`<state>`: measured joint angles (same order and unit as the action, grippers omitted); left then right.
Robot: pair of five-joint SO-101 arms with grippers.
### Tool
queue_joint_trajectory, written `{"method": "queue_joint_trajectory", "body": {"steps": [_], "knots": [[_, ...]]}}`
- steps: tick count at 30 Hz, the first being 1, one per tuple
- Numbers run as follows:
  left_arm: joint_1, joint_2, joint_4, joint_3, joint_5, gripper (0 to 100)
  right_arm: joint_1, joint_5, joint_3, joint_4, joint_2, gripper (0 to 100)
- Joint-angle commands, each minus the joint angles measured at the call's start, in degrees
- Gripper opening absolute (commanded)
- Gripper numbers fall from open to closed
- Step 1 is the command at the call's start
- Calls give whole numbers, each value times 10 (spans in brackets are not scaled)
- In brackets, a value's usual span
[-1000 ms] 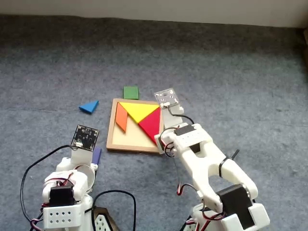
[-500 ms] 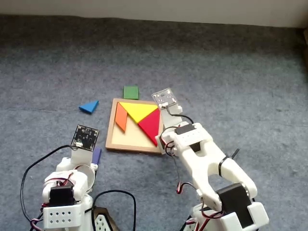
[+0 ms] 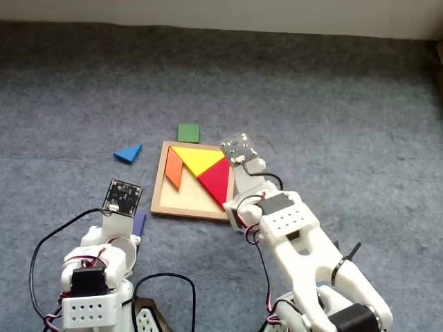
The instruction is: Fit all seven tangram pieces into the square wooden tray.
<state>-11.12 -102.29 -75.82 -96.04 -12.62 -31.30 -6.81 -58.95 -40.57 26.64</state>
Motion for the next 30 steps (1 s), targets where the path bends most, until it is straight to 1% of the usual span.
{"method": "queue_joint_trajectory", "body": {"steps": [1,6,12,18,19,21,23,25,30], "knots": [[-2,-15,-3,-11,2,6,-20,-1,-4,-7,21,192],[-2,-15,-3,-11,2,6,-34,-1,2,-44,-41,204],[-2,-15,-3,-11,2,6,-31,-4,58,-48,-127,205],[-2,-15,-3,-11,2,6,-31,-4,74,-65,-144,200],[-2,-15,-3,-11,2,6,-31,-4,74,-65,-144,191],[-2,-15,-3,-11,2,6,-31,-6,75,-65,-144,139],[-2,-15,-3,-11,2,6,-31,-35,75,-66,-143,80],[-2,-15,-3,-11,2,6,-31,-68,76,-66,-142,41],[-2,-15,-3,-11,2,6,-31,-69,71,-67,-82,35]]}}
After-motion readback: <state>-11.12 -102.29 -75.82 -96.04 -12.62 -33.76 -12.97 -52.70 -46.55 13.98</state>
